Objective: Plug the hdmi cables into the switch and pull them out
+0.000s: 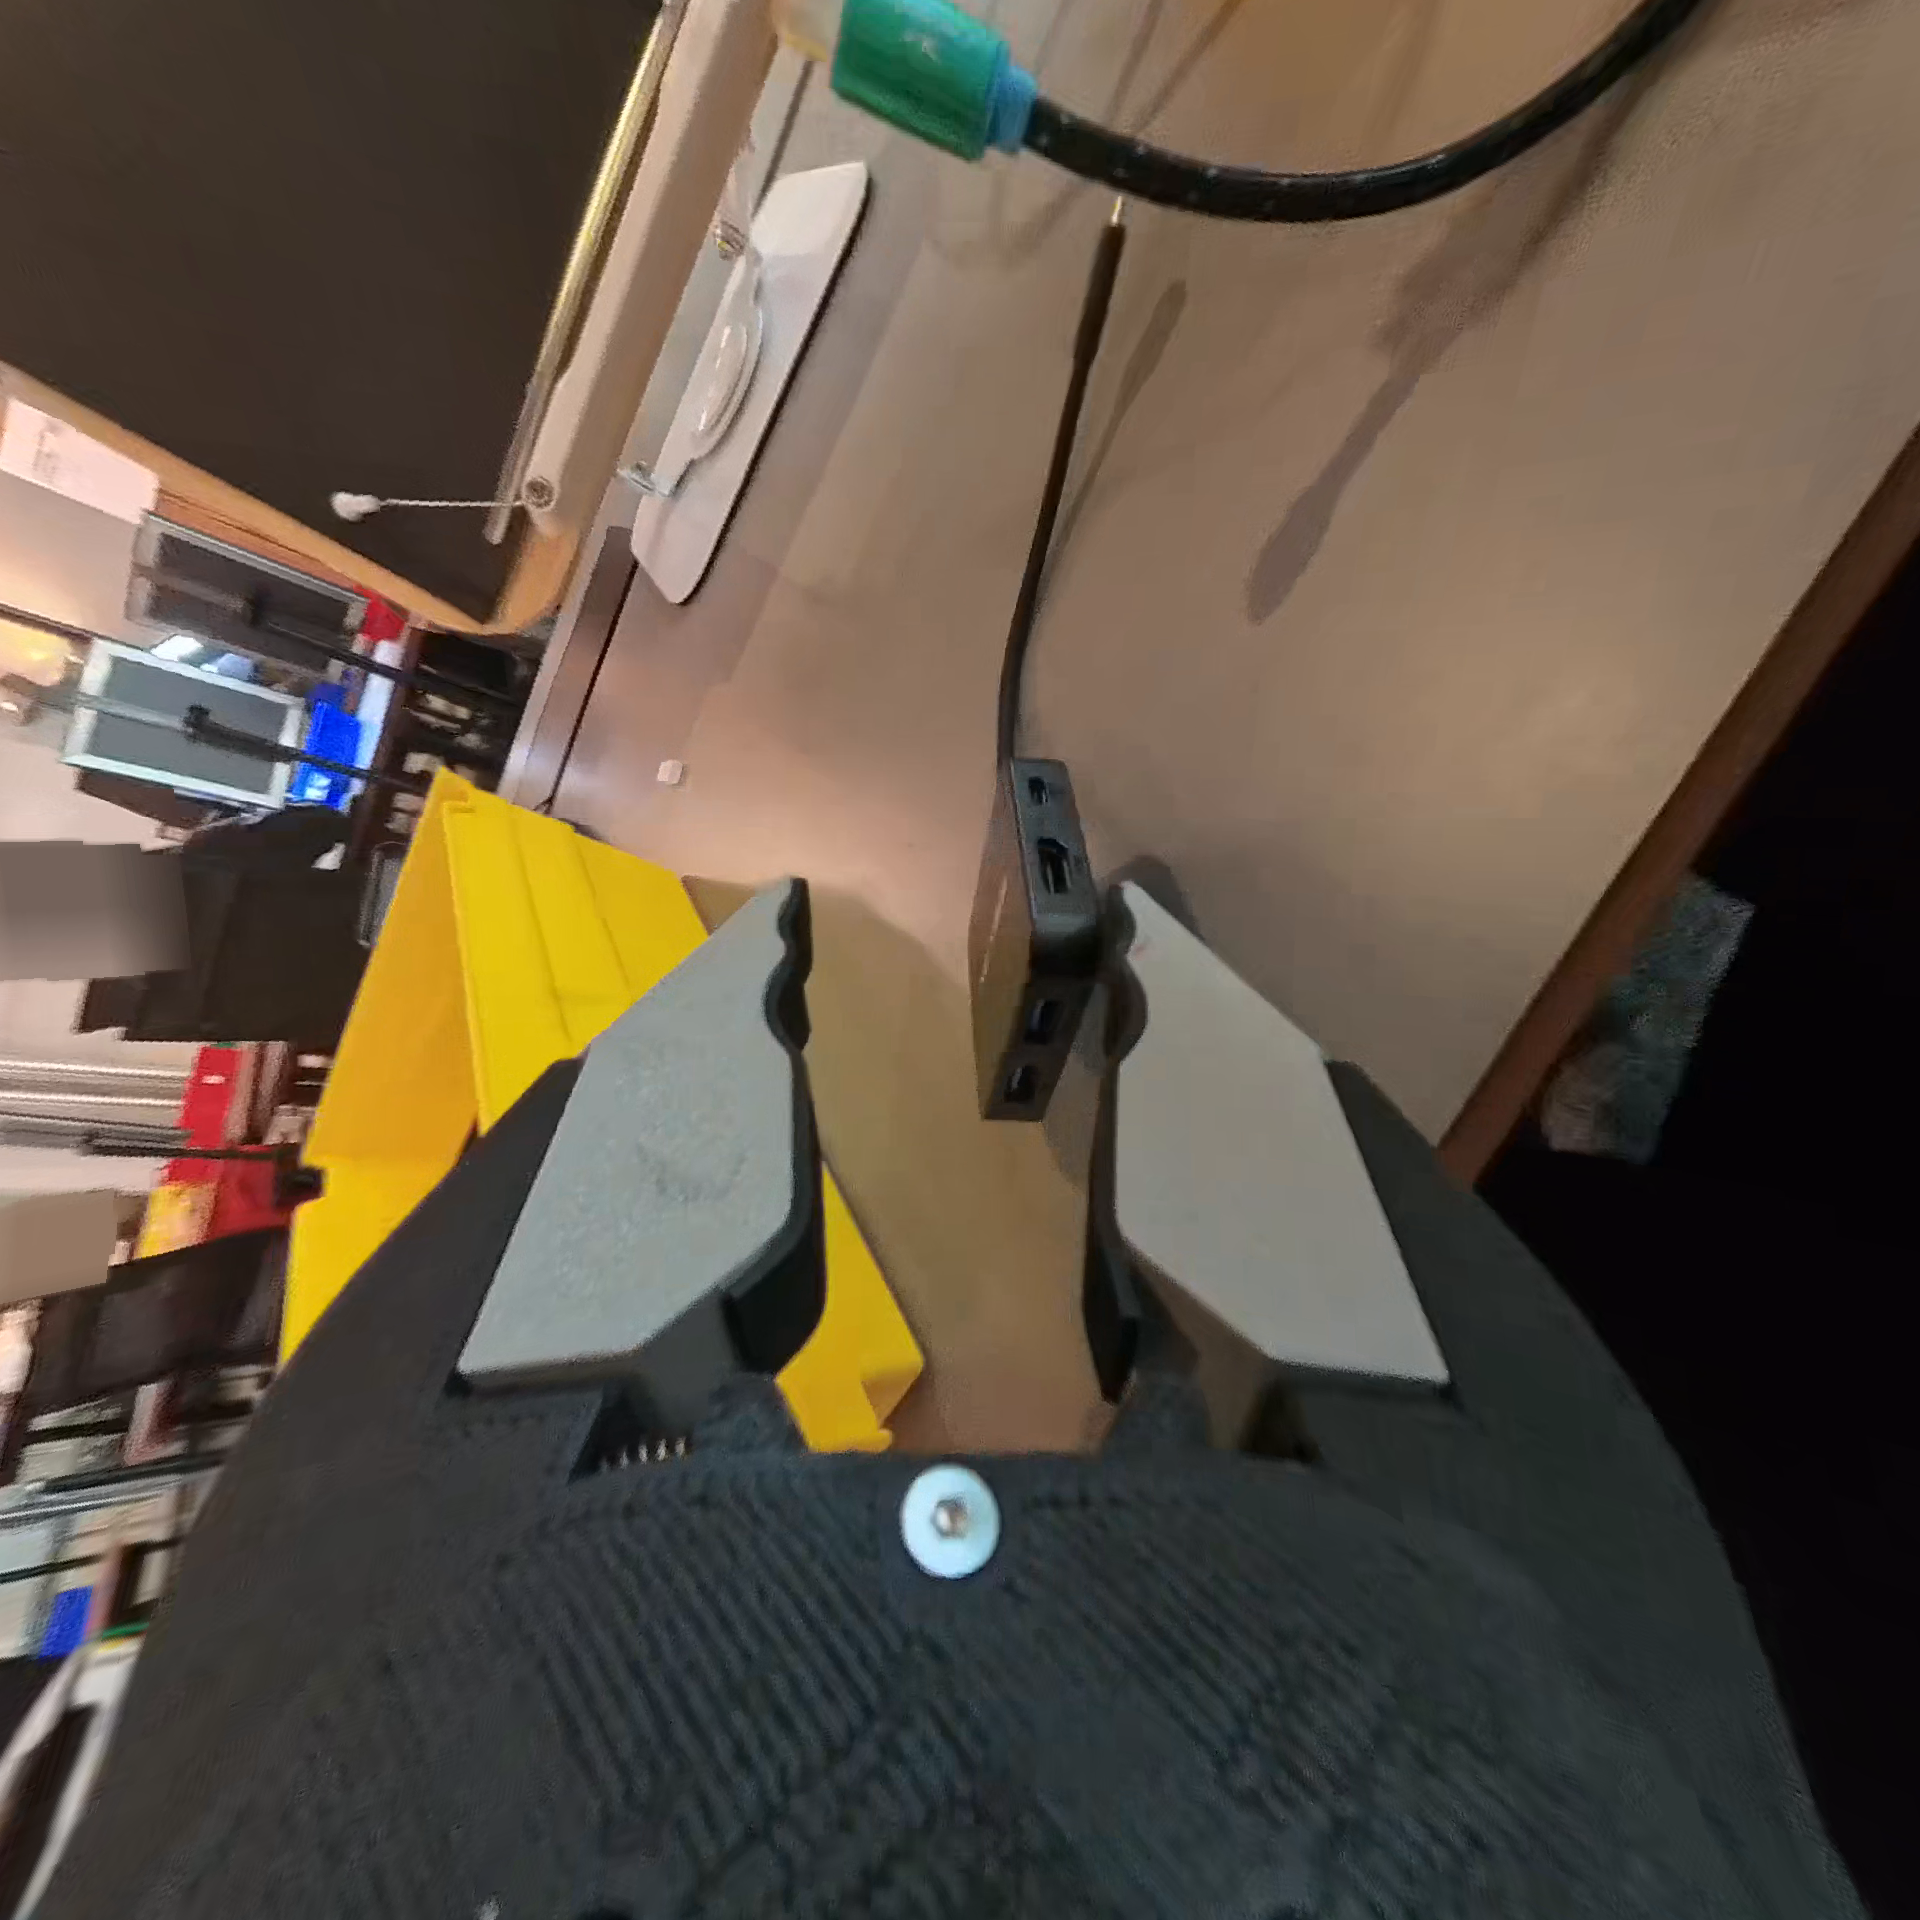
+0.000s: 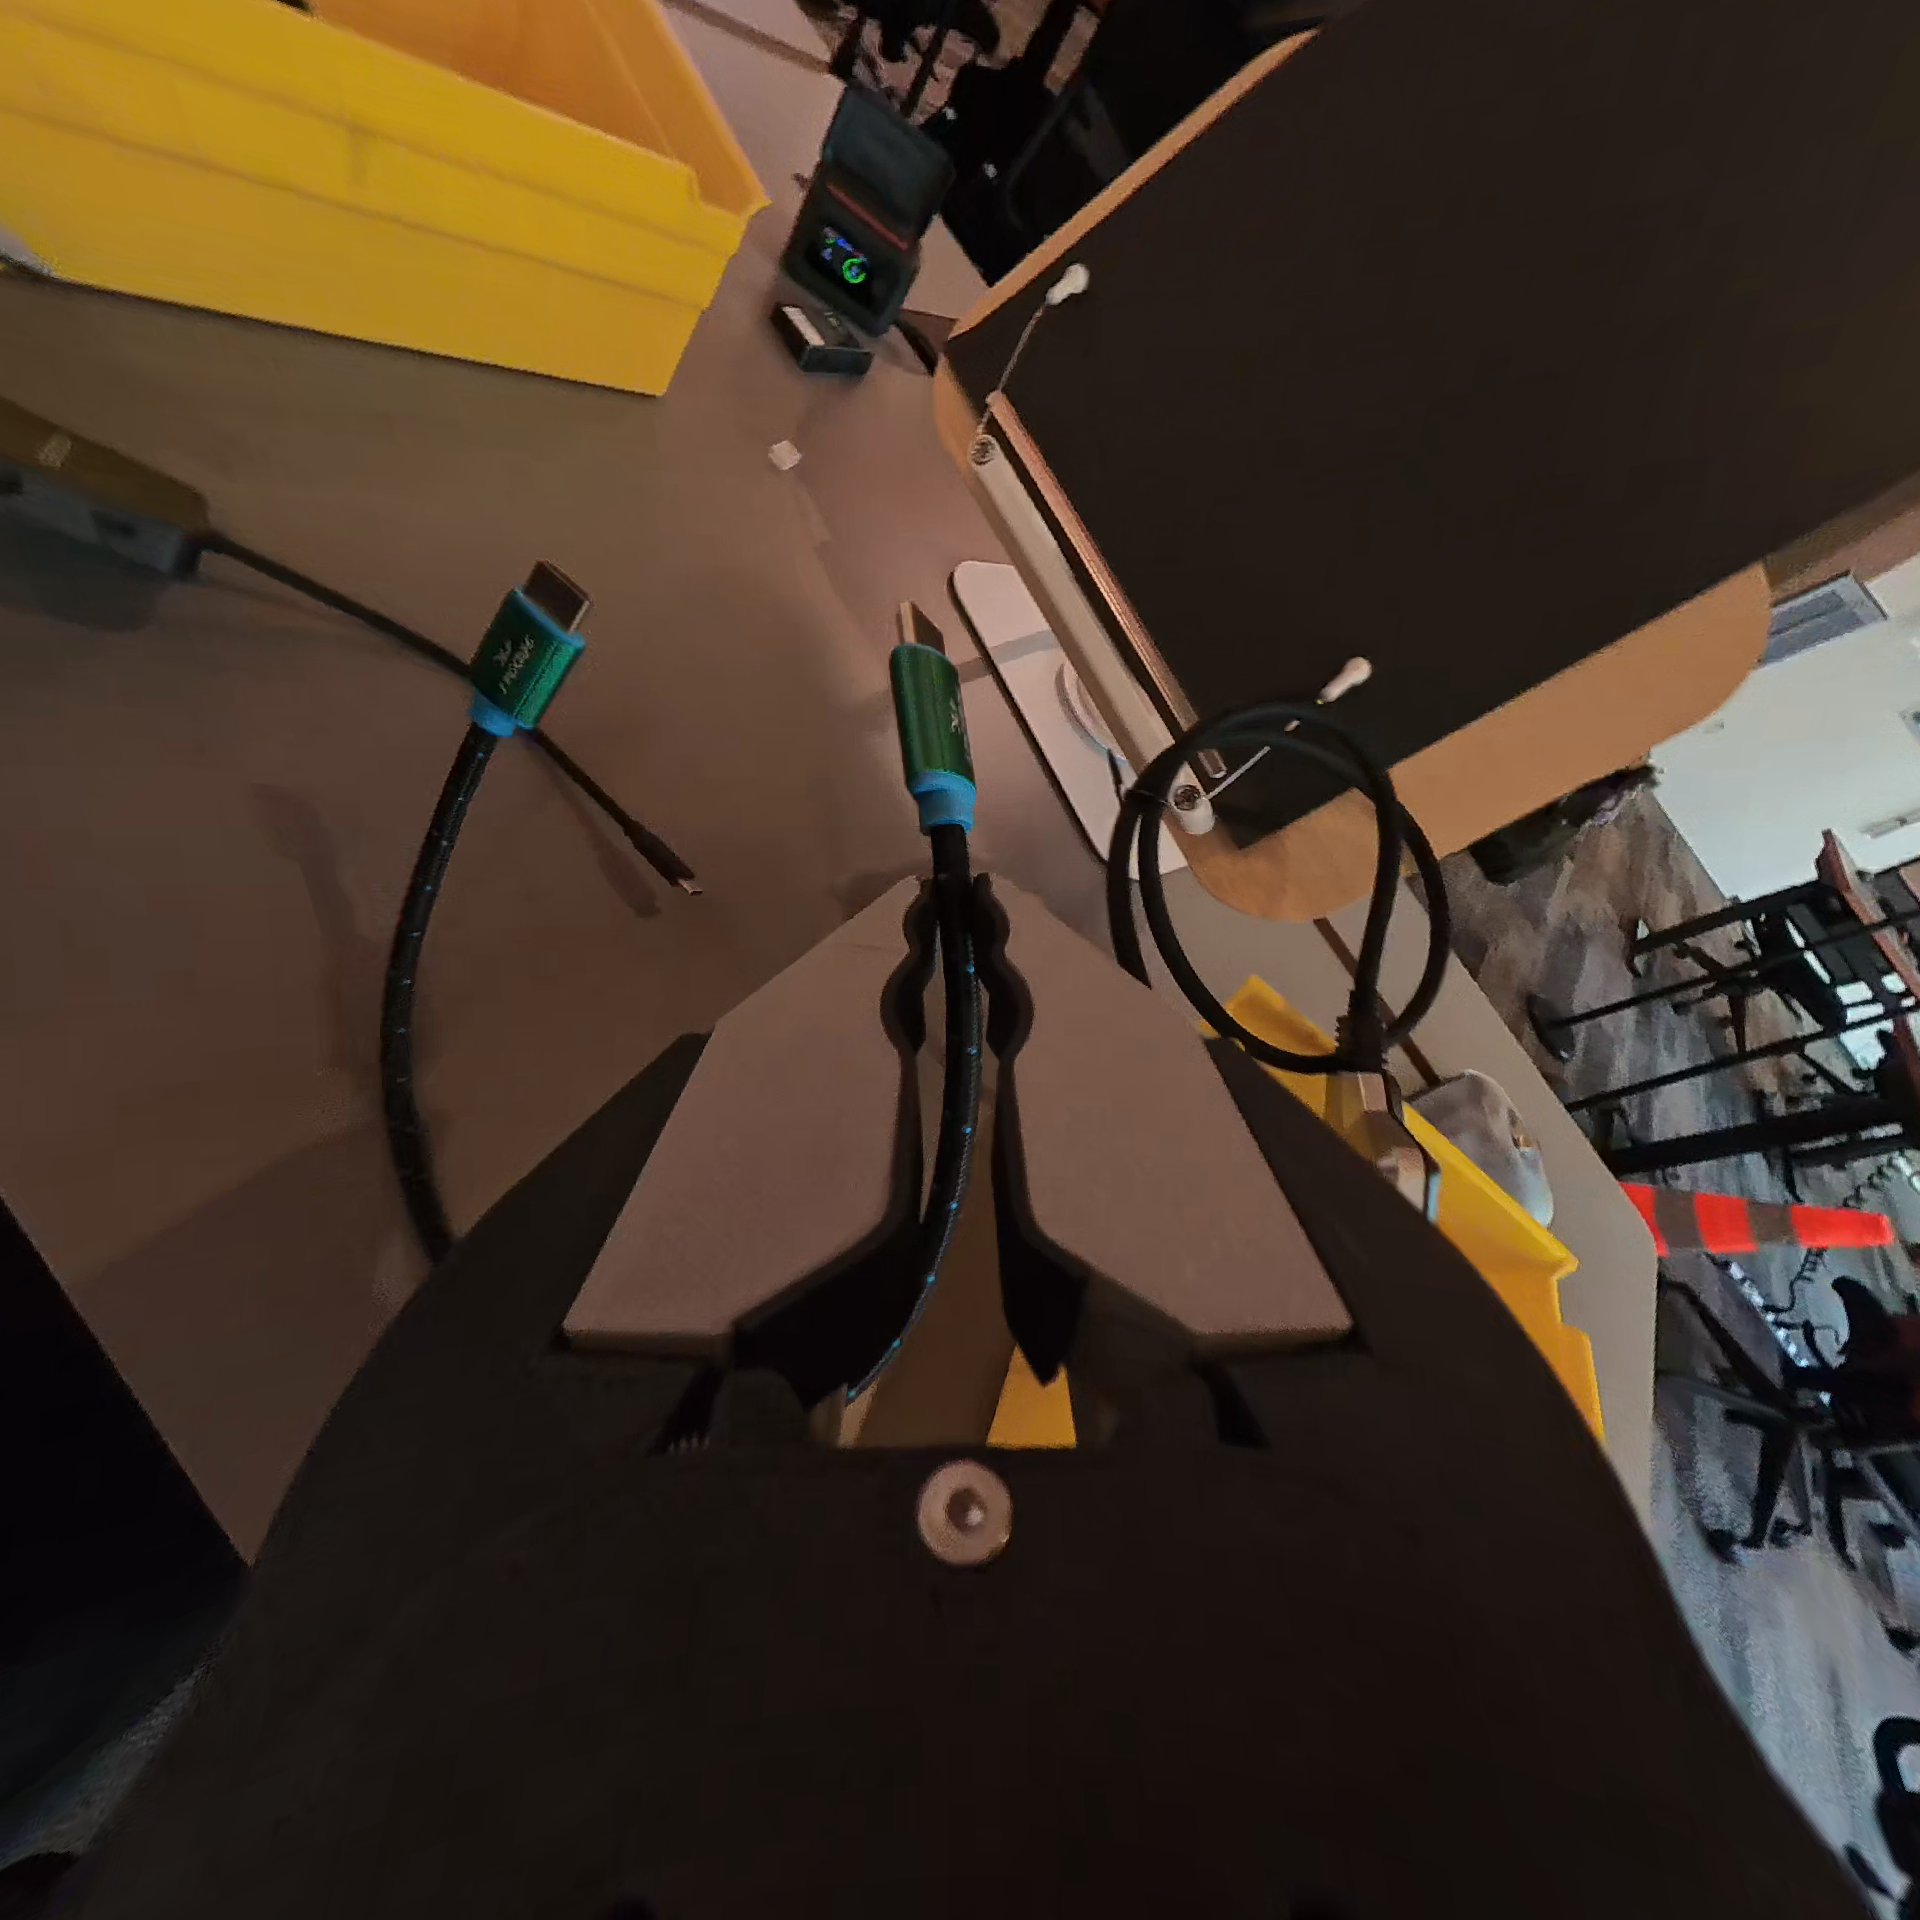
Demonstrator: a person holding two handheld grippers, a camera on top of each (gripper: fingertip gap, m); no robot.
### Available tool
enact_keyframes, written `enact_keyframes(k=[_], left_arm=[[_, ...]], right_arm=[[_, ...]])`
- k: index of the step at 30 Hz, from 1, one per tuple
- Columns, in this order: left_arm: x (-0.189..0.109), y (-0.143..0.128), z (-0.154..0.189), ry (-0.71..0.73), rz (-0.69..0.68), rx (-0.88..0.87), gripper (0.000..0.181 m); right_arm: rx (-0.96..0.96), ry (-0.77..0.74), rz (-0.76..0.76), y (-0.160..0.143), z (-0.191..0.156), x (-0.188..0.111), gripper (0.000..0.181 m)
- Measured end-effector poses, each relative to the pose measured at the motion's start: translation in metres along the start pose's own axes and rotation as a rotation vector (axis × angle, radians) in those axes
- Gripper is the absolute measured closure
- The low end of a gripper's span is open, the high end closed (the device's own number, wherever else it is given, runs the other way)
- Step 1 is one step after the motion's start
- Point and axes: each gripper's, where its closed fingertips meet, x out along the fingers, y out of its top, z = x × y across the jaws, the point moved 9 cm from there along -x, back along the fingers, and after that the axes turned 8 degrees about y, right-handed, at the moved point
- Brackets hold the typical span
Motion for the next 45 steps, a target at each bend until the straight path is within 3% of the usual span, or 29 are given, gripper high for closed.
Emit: enact_keyframes(k=[8, 16, 25, 30, 35, 45], left_arm=[[-0.013, 0.006, -0.010, 0.019, 0.027, -0.026, 0.125], [-0.023, 0.014, -0.013, 0.129, 0.062, 0.019, 0.136], [-0.026, 0.019, -0.014, 0.153, 0.093, -0.010, 0.141], [-0.039, 0.037, -0.012, 0.135, 0.168, -0.030, 0.142], [-0.053, 0.056, -0.005, 0.130, 0.242, -0.018, 0.142], [-0.055, 0.066, 0.013, 0.214, 0.285, 0.141, 0.142]], right_arm=[[0.044, -0.019, 0.045, 0.001, 0.006, -0.015, 0.178], [-0.097, 0.059, 0.099, 0.030, -0.030, -0.024, 0.178], [-0.210, 0.160, 0.118, 0.045, -0.061, -0.015, 0.178], [-0.330, 0.284, 0.213, 0.045, -0.078, -0.016, 0.178], [-0.495, 0.276, 0.269, 0.049, -0.102, -0.010, 0.178], [-0.577, 0.328, 0.180, 0.052, -0.132, 0.010, 0.178]])
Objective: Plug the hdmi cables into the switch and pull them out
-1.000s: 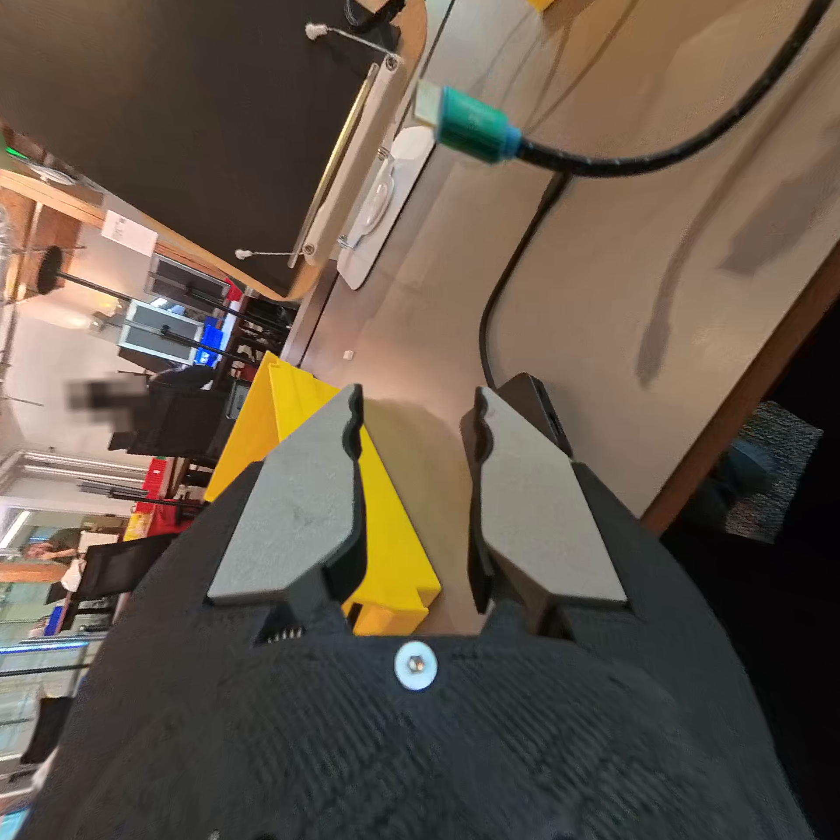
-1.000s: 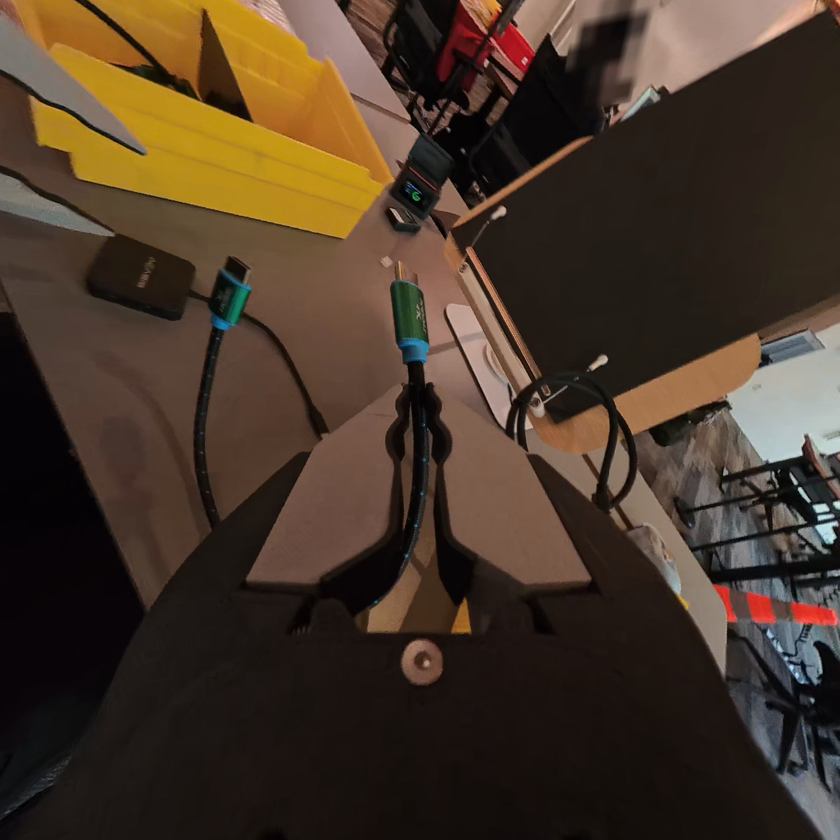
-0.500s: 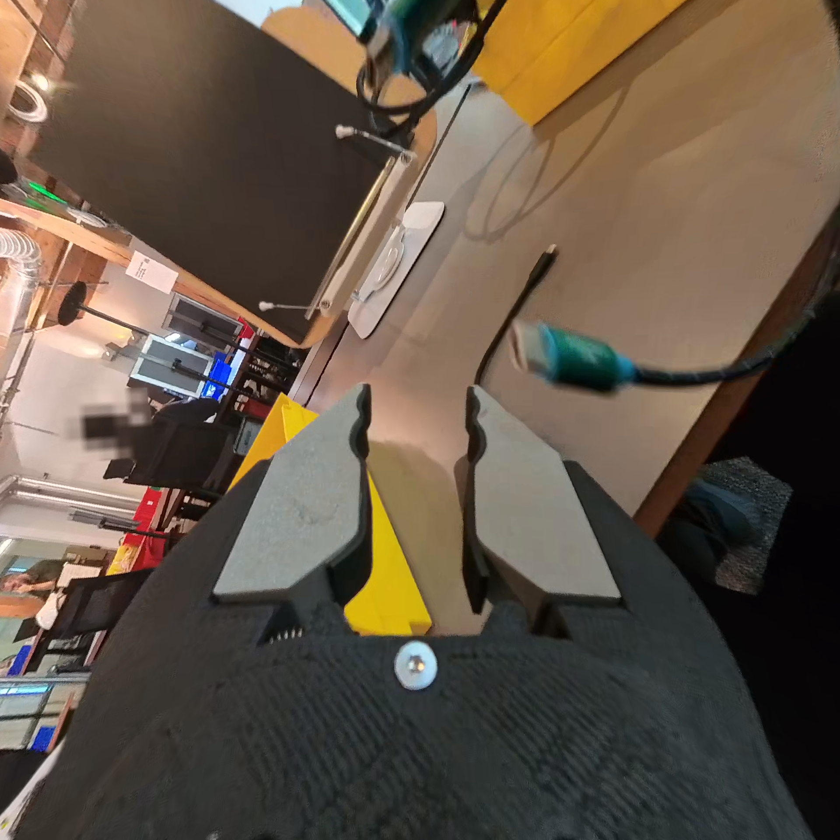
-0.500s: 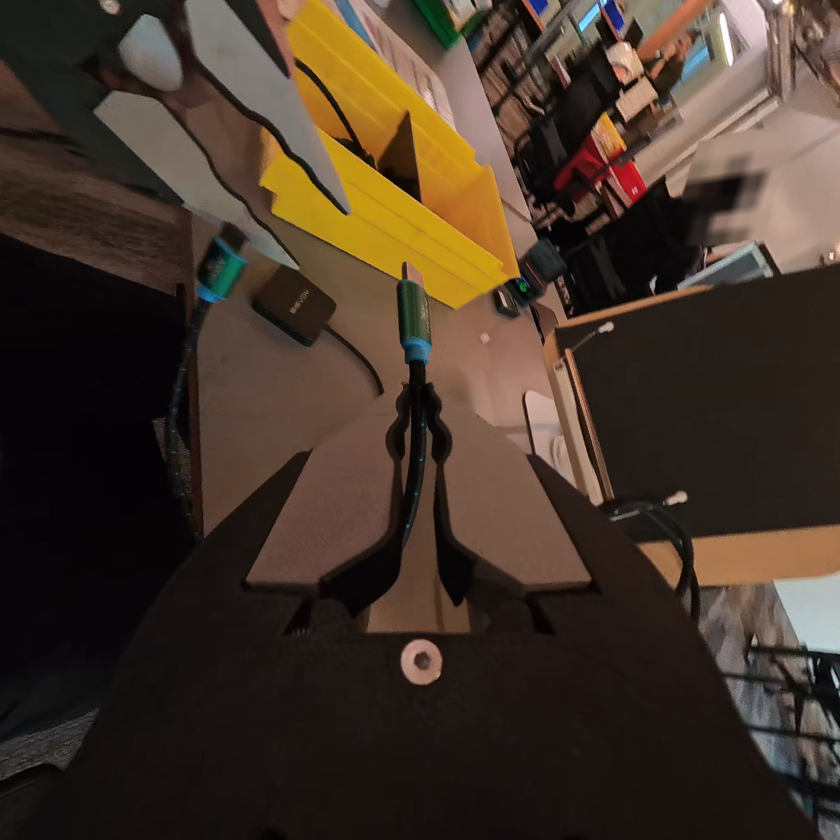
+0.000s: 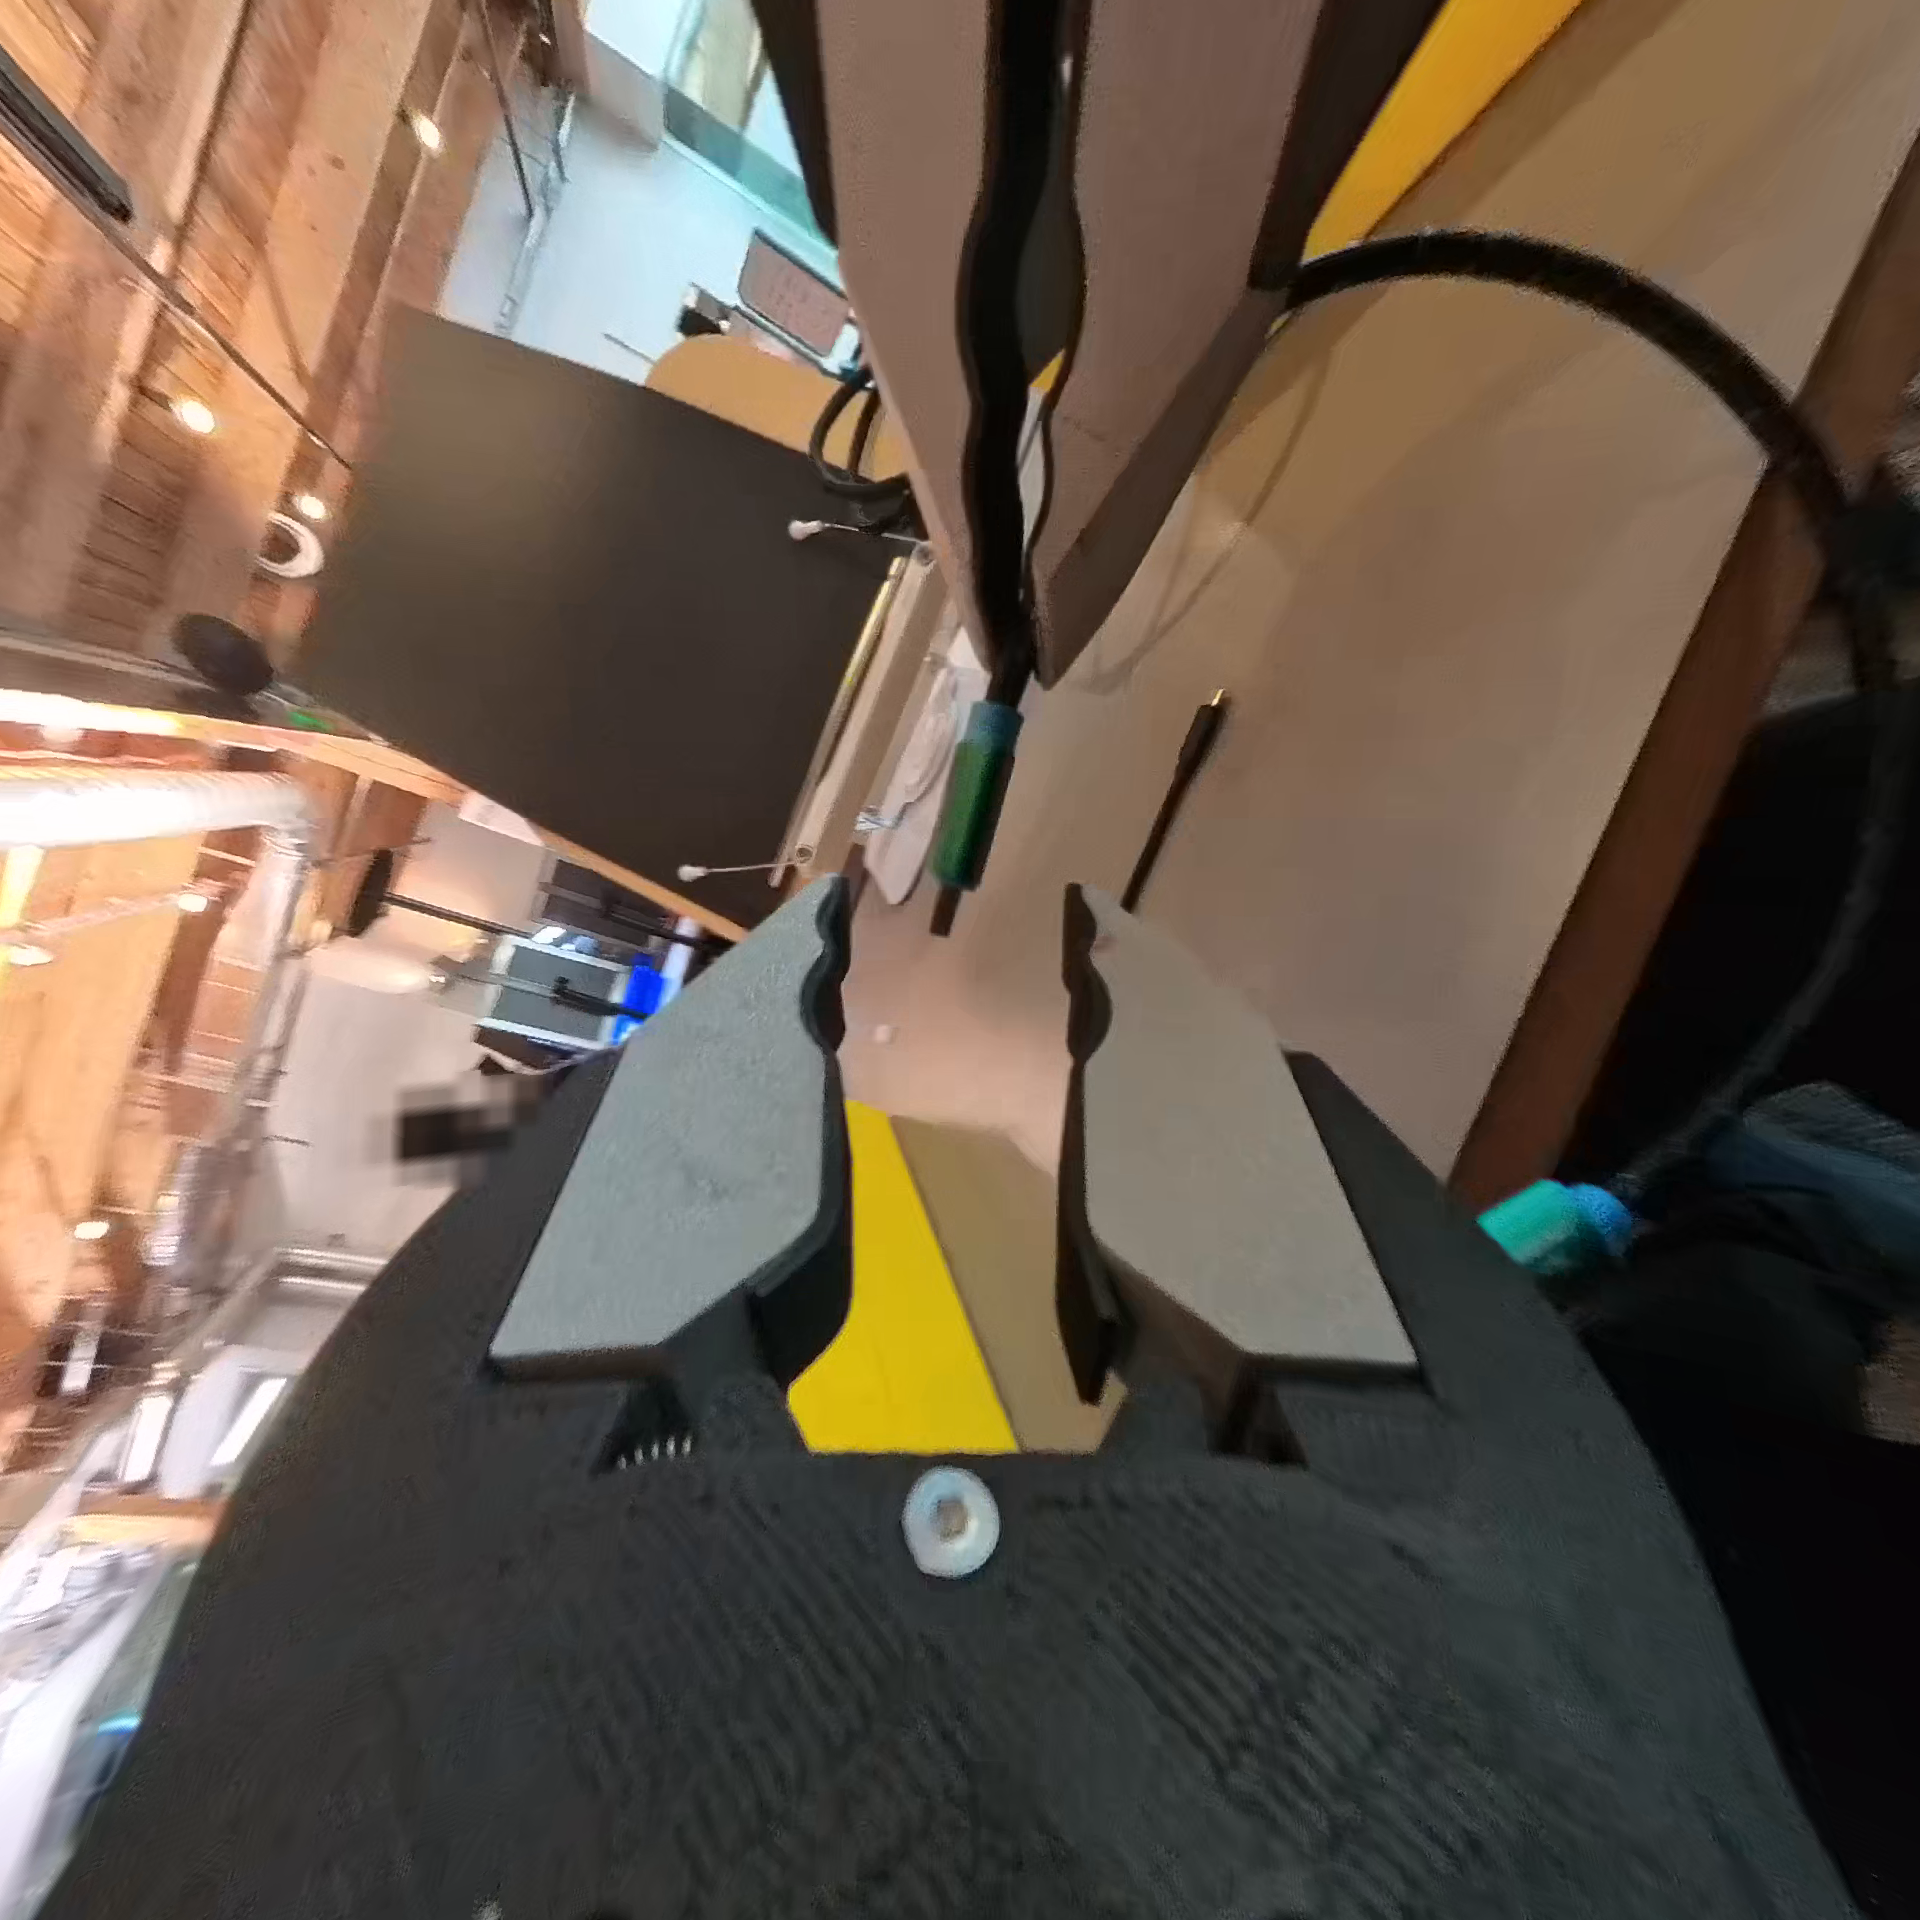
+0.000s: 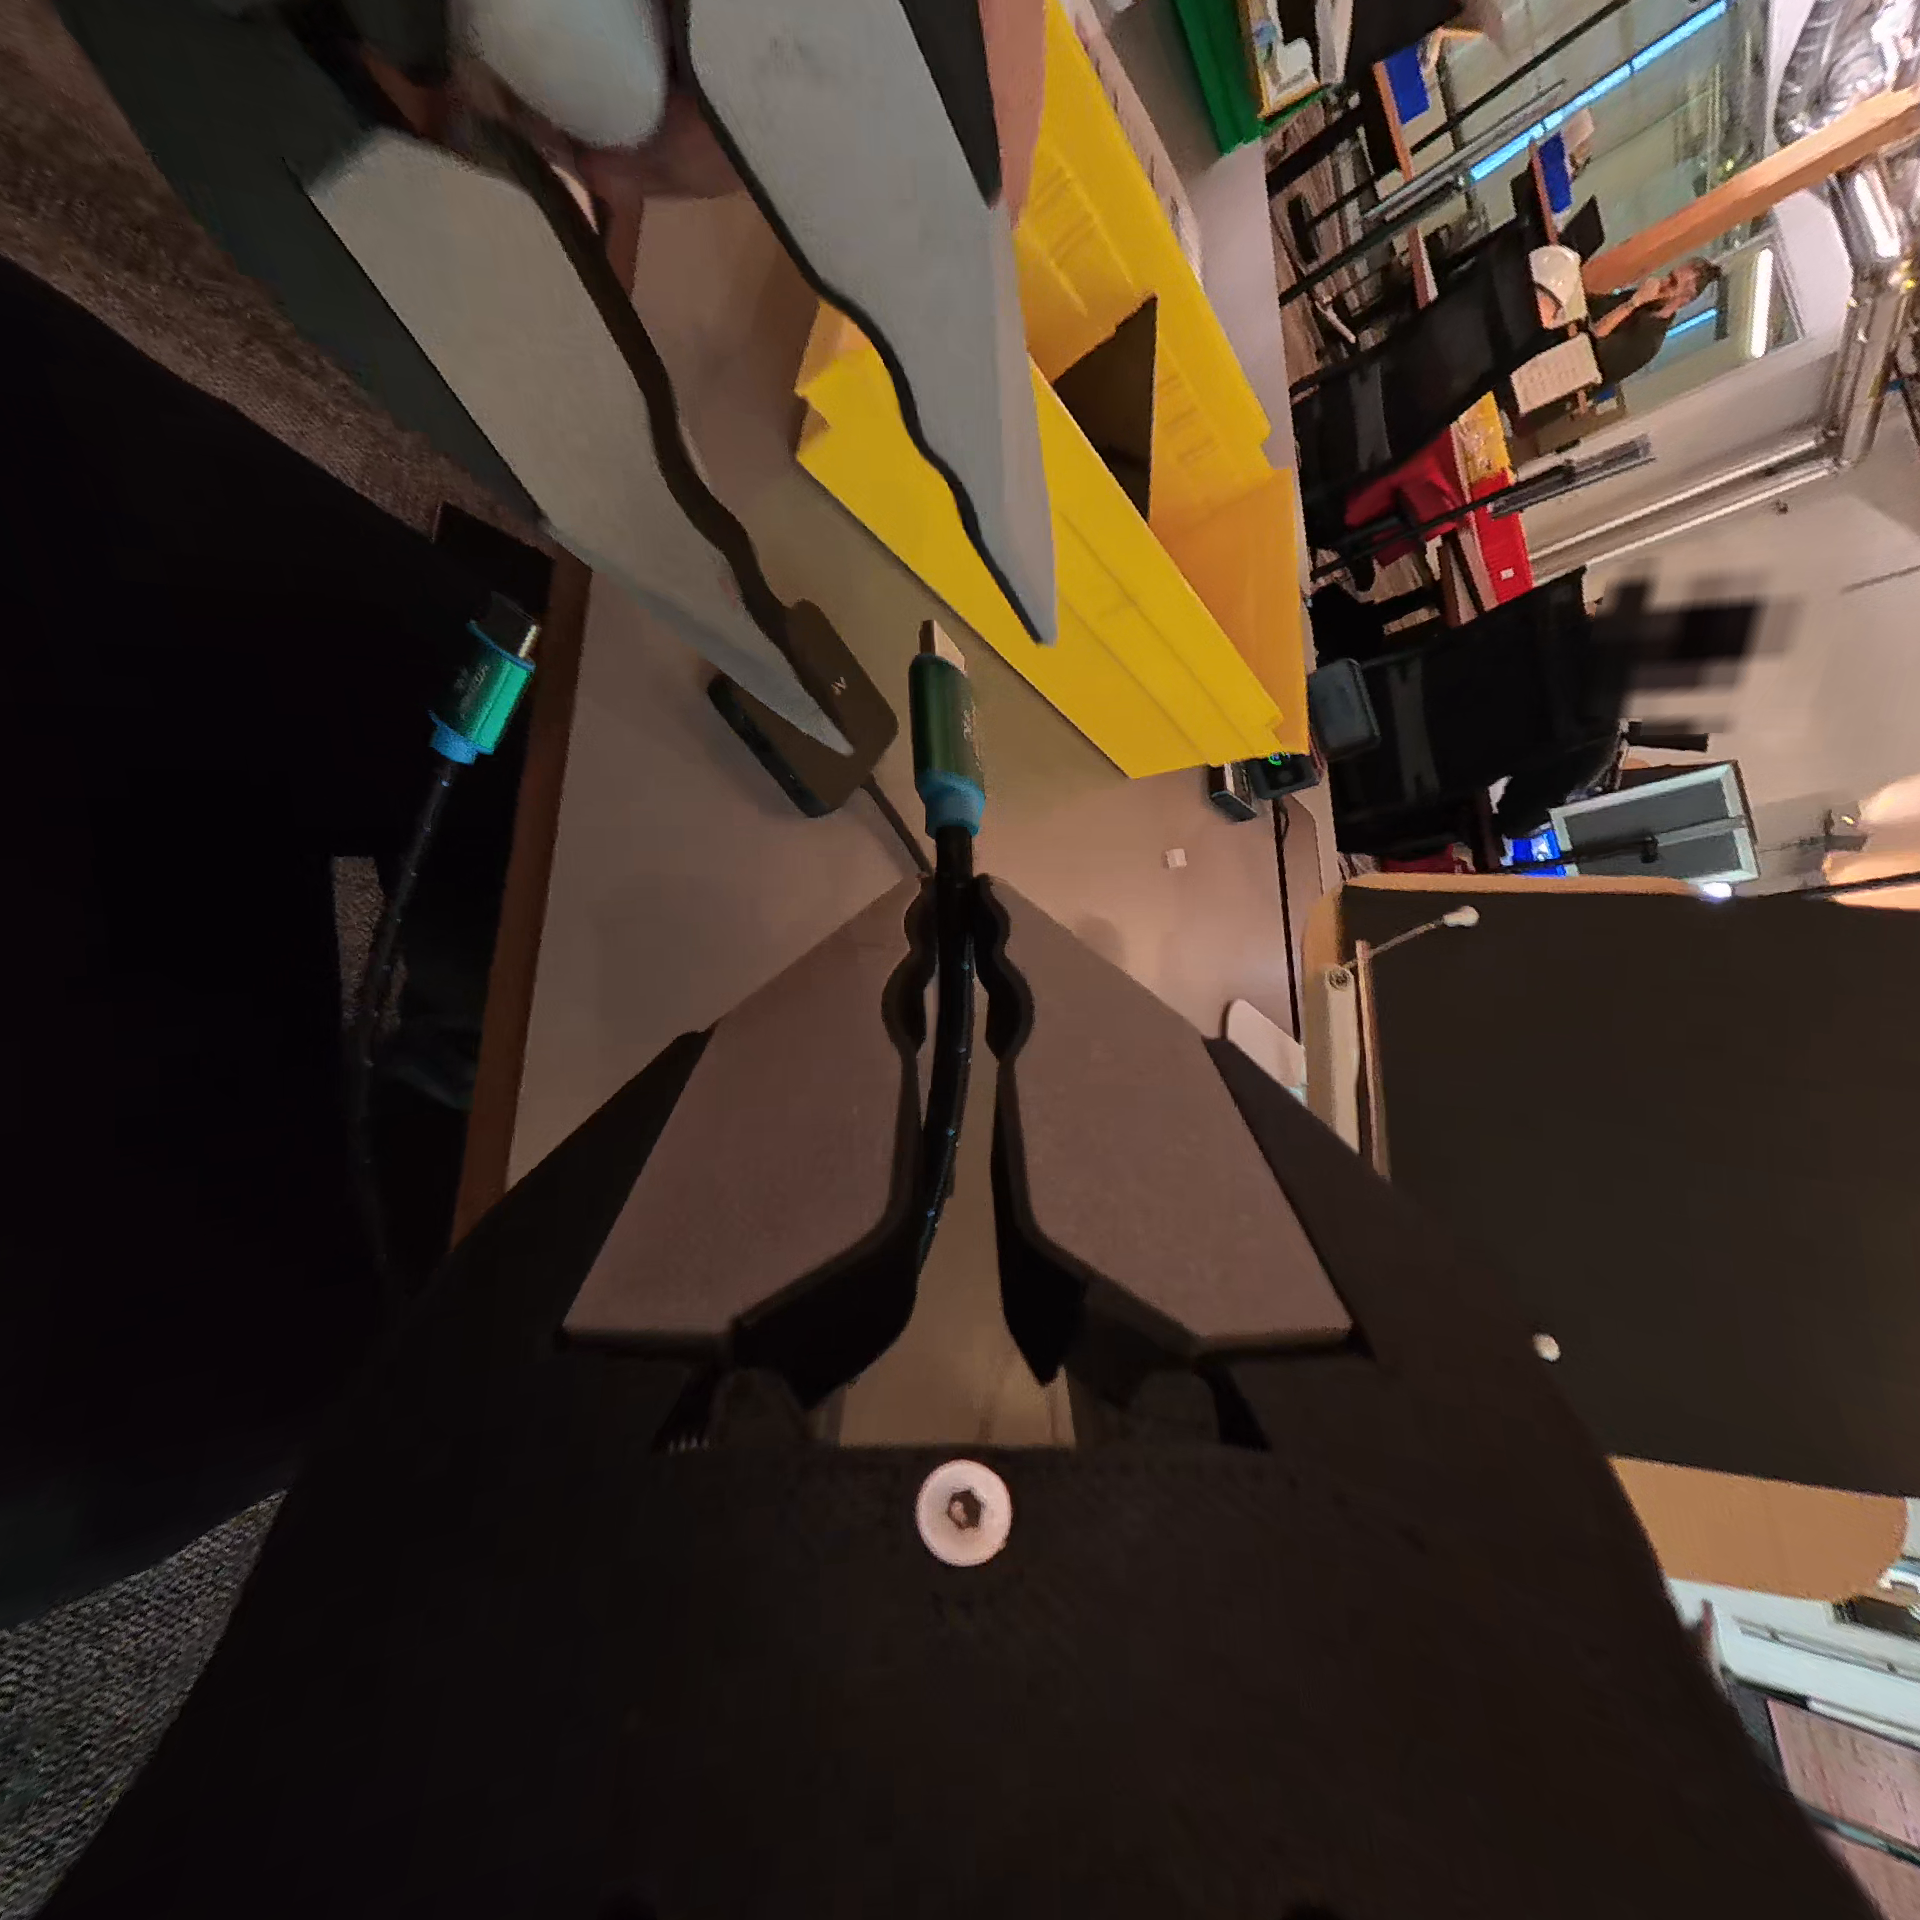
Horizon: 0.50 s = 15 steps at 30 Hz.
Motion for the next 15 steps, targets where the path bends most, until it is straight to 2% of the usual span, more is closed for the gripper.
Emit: enact_keyframes(k=[2, 4, 6, 10, 12, 15], left_arm=[[0.002, 0.000, 0.004, 0.040, 0.003, 0.078, 0.147], [0.002, 0.001, 0.008, 0.066, 0.021, 0.142, 0.170], [0.004, 0.000, 0.009, 0.087, 0.022, 0.186, 0.171], [0.007, -0.003, 0.000, 0.102, 0.008, 0.106, 0.172], [0.006, -0.010, -0.012, 0.156, -0.007, 0.095, 0.172], [0.003, -0.014, -0.027, 0.205, 0.001, 0.033, 0.173]], right_arm=[[-0.010, 0.023, 0.014, 0.005, -0.003, 0.000, 0.178], [-0.011, 0.030, 0.015, 0.008, -0.005, 0.000, 0.178], [0.011, 0.026, 0.008, 0.007, -0.004, 0.000, 0.177], [0.131, -0.015, 0.039, 0.008, 0.008, -0.008, 0.176], [0.210, -0.051, 0.108, 0.012, 0.017, -0.025, 0.177], [0.355, 0.047, 0.320, 0.026, 0.021, -0.052, 0.171]])
